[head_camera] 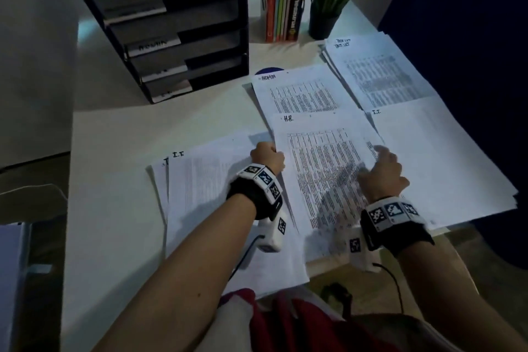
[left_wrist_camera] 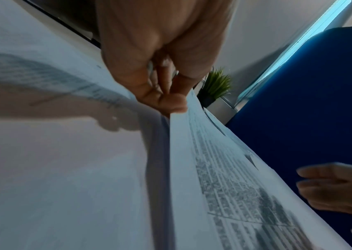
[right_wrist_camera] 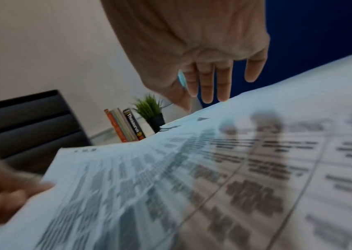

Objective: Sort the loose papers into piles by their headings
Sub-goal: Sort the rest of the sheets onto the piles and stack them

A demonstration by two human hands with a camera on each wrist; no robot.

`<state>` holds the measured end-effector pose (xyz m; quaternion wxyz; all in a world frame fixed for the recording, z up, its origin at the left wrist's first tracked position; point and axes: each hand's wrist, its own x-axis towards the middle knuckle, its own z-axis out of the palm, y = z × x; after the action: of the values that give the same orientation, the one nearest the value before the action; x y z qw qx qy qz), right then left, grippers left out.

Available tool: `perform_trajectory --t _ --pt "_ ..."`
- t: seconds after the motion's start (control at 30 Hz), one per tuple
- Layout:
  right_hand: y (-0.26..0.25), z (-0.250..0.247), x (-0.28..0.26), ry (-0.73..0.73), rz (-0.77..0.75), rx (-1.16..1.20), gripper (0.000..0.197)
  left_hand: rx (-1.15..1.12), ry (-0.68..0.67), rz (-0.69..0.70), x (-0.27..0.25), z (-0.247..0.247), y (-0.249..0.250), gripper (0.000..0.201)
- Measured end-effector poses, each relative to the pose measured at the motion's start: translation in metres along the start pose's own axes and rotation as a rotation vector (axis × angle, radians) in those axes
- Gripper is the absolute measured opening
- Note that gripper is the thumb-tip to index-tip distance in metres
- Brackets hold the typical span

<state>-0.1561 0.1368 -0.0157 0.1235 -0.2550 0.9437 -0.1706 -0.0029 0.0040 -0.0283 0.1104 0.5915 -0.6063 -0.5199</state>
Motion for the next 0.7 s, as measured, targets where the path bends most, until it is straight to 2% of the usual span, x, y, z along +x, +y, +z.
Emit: perform_trajectory --t 0.07,0.17,0.27,0.4,0.47,0.57,0.63,0.7 --pt "-0.007 0.006 -0.009 -0.164 -0.128 -0.103 0.057 -0.018 -0.036 -0.003 0.002 0.009 0.003 0.027" --pt "-0.015 0.019 -0.019 -0.366 -0.211 -0.150 0.059 -0.024 -0.062 0.004 0.004 0.014 0.003 0.022" --pt "-0.018 0.025 -0.024 -0.378 -0.203 -0.186 0.055 0.014 -0.030 0.042 0.002 0.003 -0.001 0.018" --pt "-0.036 0.026 -0.028 -0.368 -0.201 -0.190 0.052 0.084 0.118 0.085 0.002 -0.037 -0.019 0.037" --pt "-0.054 0.032 -0.036 -0.363 -0.298 -0.156 0.053 0.117 0.242 0.024 0.002 -0.061 -0.034 0.041" --pt "-0.084 0.045 -0.061 -0.385 -0.547 -0.093 0.055 0.172 0.376 -0.159 -0.008 -0.096 -0.056 0.056" --pt "-0.101 0.059 -0.077 -0.449 -0.673 -0.091 0.057 0.162 0.413 -0.268 -0.018 -0.113 -0.067 0.063" --pt "-0.112 0.071 -0.091 -0.518 -0.701 -0.147 0.059 0.162 0.389 -0.342 -0.023 -0.123 -0.078 0.066"
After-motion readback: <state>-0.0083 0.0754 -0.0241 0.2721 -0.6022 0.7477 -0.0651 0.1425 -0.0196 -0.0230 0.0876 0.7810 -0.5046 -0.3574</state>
